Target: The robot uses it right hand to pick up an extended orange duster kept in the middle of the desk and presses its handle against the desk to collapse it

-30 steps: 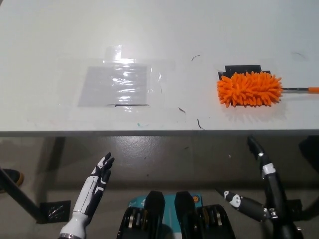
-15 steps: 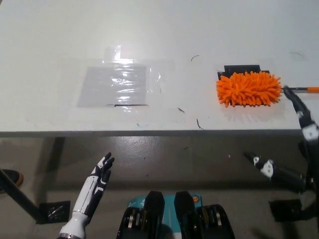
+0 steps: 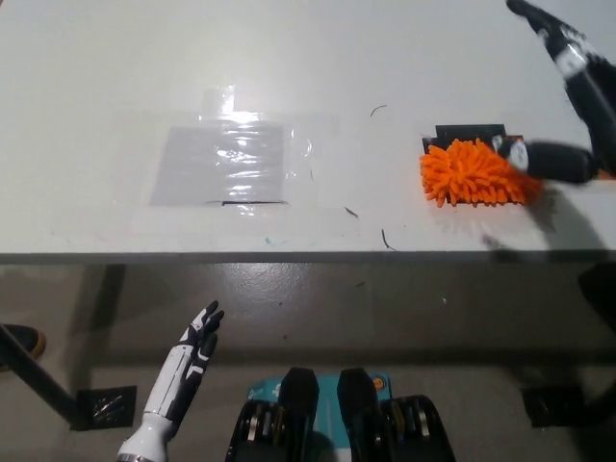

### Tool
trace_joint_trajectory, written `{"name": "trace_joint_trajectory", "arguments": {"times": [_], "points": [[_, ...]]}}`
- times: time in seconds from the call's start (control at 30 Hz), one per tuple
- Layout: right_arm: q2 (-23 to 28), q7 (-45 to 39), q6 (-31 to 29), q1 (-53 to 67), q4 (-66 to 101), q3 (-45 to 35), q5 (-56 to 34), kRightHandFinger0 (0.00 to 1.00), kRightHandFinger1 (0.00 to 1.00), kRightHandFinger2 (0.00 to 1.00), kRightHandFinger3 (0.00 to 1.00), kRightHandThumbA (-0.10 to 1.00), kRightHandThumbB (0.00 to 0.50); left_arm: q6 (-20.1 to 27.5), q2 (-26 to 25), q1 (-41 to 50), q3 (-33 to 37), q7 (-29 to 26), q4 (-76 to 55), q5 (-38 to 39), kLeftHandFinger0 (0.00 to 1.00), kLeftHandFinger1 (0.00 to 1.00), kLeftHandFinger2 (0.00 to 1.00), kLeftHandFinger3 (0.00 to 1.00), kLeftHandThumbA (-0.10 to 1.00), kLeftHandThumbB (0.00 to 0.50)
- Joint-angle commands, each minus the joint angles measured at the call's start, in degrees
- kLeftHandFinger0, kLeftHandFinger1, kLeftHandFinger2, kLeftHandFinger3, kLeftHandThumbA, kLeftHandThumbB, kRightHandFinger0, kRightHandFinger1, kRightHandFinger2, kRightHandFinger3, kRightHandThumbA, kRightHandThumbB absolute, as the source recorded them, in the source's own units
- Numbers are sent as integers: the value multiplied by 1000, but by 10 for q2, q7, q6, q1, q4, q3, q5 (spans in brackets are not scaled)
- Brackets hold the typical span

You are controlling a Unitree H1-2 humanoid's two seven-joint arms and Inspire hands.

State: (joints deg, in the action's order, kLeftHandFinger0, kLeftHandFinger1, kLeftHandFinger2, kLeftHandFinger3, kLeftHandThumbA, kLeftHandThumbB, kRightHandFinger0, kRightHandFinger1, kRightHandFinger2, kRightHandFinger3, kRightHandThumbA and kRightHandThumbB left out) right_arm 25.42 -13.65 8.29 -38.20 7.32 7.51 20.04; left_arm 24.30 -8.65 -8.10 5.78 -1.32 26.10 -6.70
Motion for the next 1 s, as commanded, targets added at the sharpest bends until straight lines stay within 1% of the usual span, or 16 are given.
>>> {"name": "trace_joint_trajectory", "arguments": {"times": [0.0, 0.13, 0.17, 0.2, 0.33, 0.4, 0.57, 0.63, 0.67, 0.73, 0.77, 0.8, 0.83, 0.87, 0.9, 0.97], "points": [[30, -98, 94, -116, -124, 32, 3, 1000, 1000, 1000, 1000, 799, 328, 26, -14, -21, 2, -15, -6, -10, 1000, 1000, 1000, 1000, 1000, 500], [30, -96, 88, -128, -151, 40, -1, 1000, 1000, 1000, 1000, 795, 324, 26, -14, -22, 2, -14, -6, -7, 1000, 1000, 1000, 1000, 1000, 500], [18, -99, 79, -161, -228, 46, -6, 1000, 1000, 1000, 1000, 807, 350, 26, -14, -22, 1, -15, -6, -8, 1000, 1000, 1000, 1000, 1000, 500], [14, -106, 80, -176, -261, 51, -7, 1000, 1000, 1000, 1000, 820, 348, 26, -15, -21, 3, -16, -7, -8, 1000, 1000, 1000, 1000, 1000, 500], [15, -107, 77, -180, -272, 54, -9, 1000, 1000, 1000, 1000, 822, 349, 26, -16, -20, 4, -16, -7, -7, 1000, 1000, 1000, 1000, 1000, 500], [12, -147, 65, -231, -384, 79, -9, 1000, 1000, 1000, 1000, 905, 392, 26, -16, -22, 4, -13, -4, -7, 1000, 1000, 1000, 1000, 1000, 500], [10, -180, 54, -265, -457, 103, -12, 1000, 1000, 1000, 1000, 925, 427, 26, -18, -25, 2, -14, 1, -11, 1000, 1000, 1000, 1000, 1000, 500], [7, -196, 48, -272, -472, 104, -20, 1000, 1000, 1000, 1000, 939, 416, 26, -18, -26, 0, -14, 3, -12, 1000, 1000, 1000, 1000, 1000, 500], [2, -213, 40, -281, -492, 103, -31, 1000, 1000, 1000, 1000, 953, 374, 26, -18, -26, 1, -13, 2, -10, 1000, 1000, 1000, 1000, 1000, 500], [-6, -213, 30, -288, -517, 105, -31, 1000, 1000, 1000, 1000, 976, 363, 26, -19, -24, 1, -13, 1, -10, 1000, 1000, 1000, 1000, 1000, 500], [-10, -210, 17, -290, -530, 105, -31, 1000, 1000, 1000, 1000, 993, 347, 26, -18, -23, 0, -12, 0, -9, 1000, 1000, 1000, 1000, 1000, 500], [-13, -231, -24, -295, -552, 98, -51, 1000, 1000, 1000, 1000, 1000, 263, 26, -17, -23, -1, -9, 1, -4, 1000, 1000, 1000, 1000, 1000, 500], [-17, -245, -65, -301, -577, 95, -62, 1000, 1000, 1000, 1000, 1000, 206, 26, -18, -24, 0, -11, 4, -5, 1000, 1000, 1000, 1000, 1000, 500], [-18, -247, -78, -302, -581, 96, -63, 1000, 1000, 1000, 1000, 1000, 176, 26, -18, -24, 0, -11, 4, -5, 1000, 1000, 1000, 1000, 1000, 500], [-19, -249, -114, -306, -596, 99, -63, 1000, 1000, 1000, 1000, 1000, 154, 26, -19, -25, 2, -12, 5, -6, 1000, 1000, 1000, 1000, 1000, 500], [-22, -243, -122, -313, -613, 101, -56, 1000, 1000, 1000, 1000, 1000, 181, 26, -21, -27, 4, -13, 6, -6, 1000, 1000, 1000, 1000, 1000, 500]]}}
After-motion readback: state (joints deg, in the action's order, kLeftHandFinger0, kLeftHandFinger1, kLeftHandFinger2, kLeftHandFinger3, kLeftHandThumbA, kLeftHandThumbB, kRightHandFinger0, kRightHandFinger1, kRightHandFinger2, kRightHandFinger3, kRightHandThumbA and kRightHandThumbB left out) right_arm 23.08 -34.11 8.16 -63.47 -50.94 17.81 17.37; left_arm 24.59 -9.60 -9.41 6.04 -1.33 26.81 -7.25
